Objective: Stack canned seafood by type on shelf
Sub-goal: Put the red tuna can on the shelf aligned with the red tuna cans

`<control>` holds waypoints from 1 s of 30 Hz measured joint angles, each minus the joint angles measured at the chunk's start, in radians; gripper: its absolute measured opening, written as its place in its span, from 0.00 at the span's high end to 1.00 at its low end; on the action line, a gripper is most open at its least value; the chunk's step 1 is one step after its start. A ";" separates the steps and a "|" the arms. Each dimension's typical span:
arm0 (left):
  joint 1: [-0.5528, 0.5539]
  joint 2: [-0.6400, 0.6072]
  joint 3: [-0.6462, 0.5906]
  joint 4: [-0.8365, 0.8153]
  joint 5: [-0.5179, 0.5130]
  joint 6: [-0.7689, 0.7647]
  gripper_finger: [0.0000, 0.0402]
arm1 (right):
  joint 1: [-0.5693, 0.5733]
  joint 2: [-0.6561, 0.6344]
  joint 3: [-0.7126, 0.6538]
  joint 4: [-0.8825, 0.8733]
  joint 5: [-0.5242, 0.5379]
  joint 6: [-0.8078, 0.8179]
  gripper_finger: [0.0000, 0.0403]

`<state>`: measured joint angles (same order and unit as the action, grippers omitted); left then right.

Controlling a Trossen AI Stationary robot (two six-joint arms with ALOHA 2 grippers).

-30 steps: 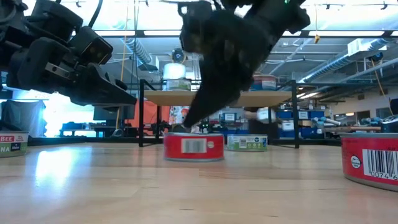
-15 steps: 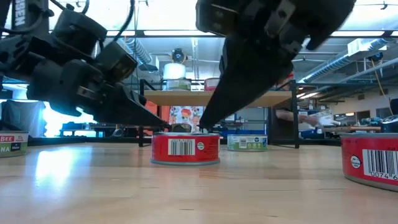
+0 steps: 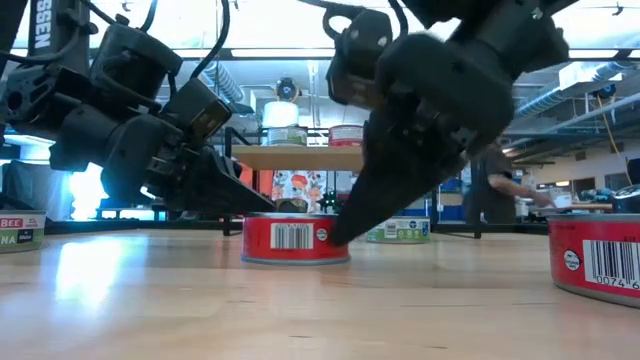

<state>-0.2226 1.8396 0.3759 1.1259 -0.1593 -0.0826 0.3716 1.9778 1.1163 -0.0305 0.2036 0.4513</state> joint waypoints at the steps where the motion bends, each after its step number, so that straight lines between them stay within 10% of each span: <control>1: 0.000 0.000 0.000 -0.001 -0.001 0.000 0.99 | -0.004 0.000 -0.001 -0.004 0.015 0.006 0.98; 30: 0.002 0.000 -0.002 -0.053 -0.004 0.006 0.99 | -0.055 -0.009 0.243 -0.278 0.197 -0.009 0.98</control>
<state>-0.2202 1.8400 0.3737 1.0725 -0.1636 -0.0761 0.3162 1.9683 1.3594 -0.3086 0.4003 0.4425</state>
